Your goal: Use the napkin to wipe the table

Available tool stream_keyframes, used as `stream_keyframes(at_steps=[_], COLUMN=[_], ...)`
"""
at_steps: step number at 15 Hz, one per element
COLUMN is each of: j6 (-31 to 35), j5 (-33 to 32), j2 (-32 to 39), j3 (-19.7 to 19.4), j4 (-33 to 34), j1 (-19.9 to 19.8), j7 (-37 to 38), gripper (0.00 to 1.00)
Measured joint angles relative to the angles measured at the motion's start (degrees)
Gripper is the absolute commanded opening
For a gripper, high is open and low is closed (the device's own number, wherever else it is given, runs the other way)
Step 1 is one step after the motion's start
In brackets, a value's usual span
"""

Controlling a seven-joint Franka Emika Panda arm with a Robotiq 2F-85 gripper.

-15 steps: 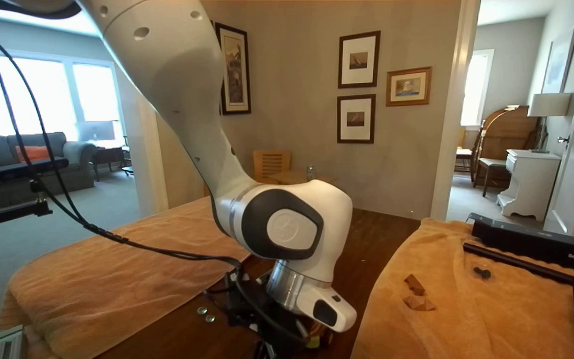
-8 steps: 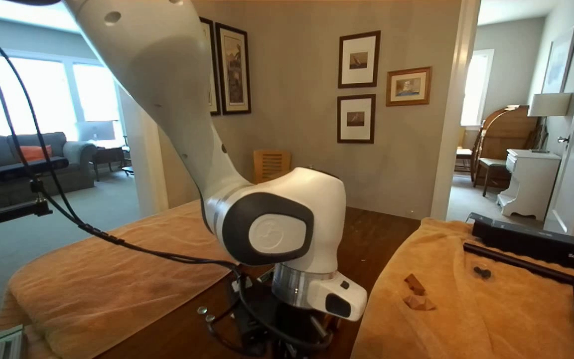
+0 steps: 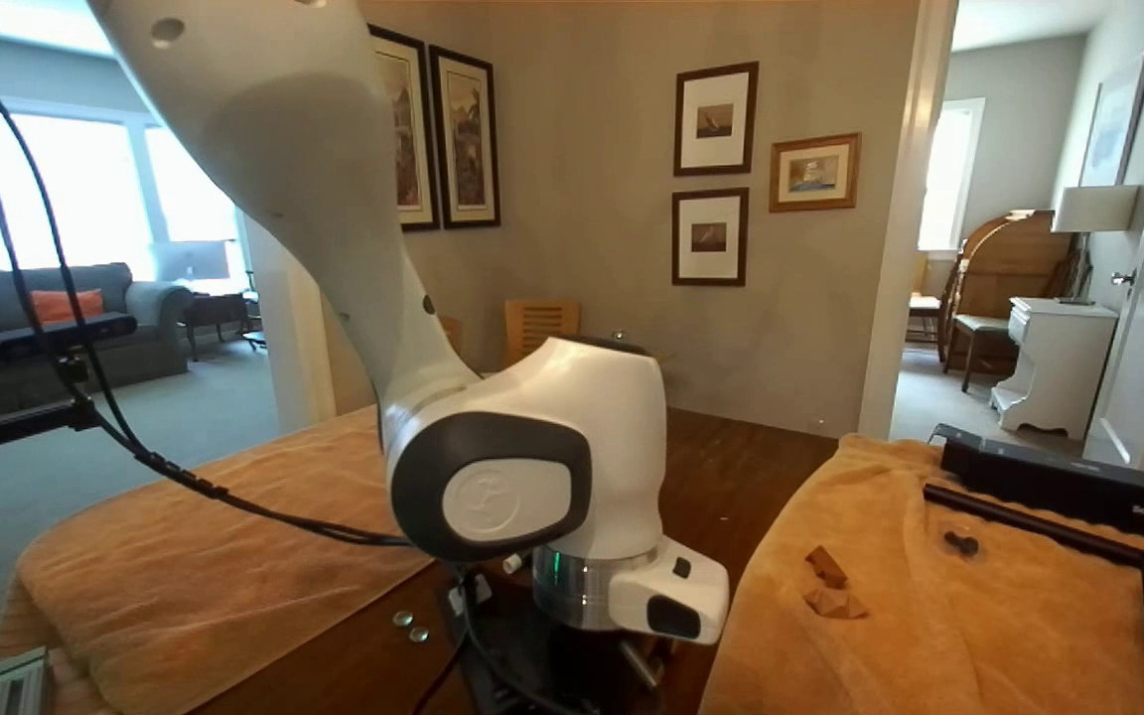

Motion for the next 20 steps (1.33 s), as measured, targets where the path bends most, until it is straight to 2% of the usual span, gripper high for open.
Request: stream_keyframes(at_steps=[4,5,6,8,13,16,18,20], j6=[4.04,4.70,5.23,6.24,6.13,5.71,3.38,-0.56], j5=[2.92,3.27,3.51,3.66,3.66,3.50,2.08,-2.01], j2=[-0.12,-0.12,-0.14,-0.19,-1.90,-6.68,-11.25,-16.26], j3=[1.18,1.43,1.60,1.87,2.16,1.46,0.06,-1.15], j4=[-1.10,-1.29,-1.46,-1.82,-3.52,-5.89,-7.30,-8.28], j1=[-1.73,-2.04,-2.25,-2.57,-2.13,-0.37,1.40,2.59], j7=[-4.33,-5.11,-5.77,-6.59,-6.60,-4.95,-2.14,2.57], gripper=[0.01,0.27,0.28,0.40,0.75,0.98,1.00,1.00])
